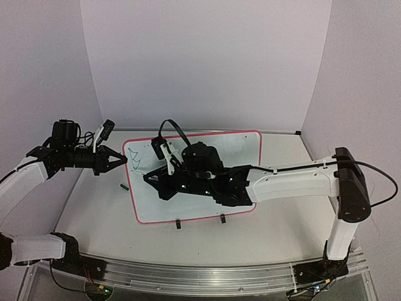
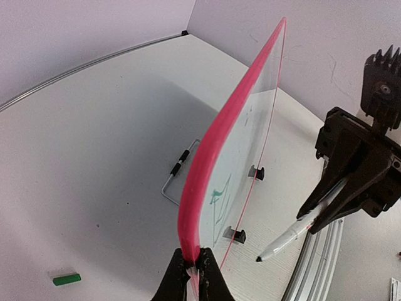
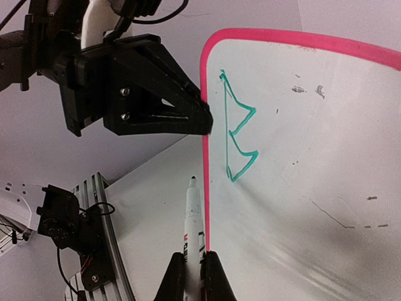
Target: Write a sentence on the whiteboard
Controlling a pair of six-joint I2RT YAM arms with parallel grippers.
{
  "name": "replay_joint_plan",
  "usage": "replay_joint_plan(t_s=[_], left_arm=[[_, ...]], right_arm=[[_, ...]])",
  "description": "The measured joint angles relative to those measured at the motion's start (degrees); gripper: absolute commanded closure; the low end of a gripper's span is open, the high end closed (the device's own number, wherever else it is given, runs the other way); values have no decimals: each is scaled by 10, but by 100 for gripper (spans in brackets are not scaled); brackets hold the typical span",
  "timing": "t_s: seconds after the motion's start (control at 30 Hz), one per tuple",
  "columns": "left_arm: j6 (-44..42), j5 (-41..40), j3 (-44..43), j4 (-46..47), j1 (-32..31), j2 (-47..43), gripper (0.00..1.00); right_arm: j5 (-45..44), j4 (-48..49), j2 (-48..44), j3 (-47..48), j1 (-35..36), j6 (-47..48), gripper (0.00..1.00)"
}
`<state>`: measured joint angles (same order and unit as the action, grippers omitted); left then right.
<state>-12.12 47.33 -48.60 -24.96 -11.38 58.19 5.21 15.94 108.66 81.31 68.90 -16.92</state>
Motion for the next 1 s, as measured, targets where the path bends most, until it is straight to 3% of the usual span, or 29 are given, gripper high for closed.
replay_joint_plan(t_s=[0.3,1.0], left_arm=[[0,0,0,-1,0,-1,100],[0,0,0,-1,0,-1,100]], right_arm=[[-17,10,-76,-39,2,2,100],[-56,-4,-29,-18,-6,15,100]])
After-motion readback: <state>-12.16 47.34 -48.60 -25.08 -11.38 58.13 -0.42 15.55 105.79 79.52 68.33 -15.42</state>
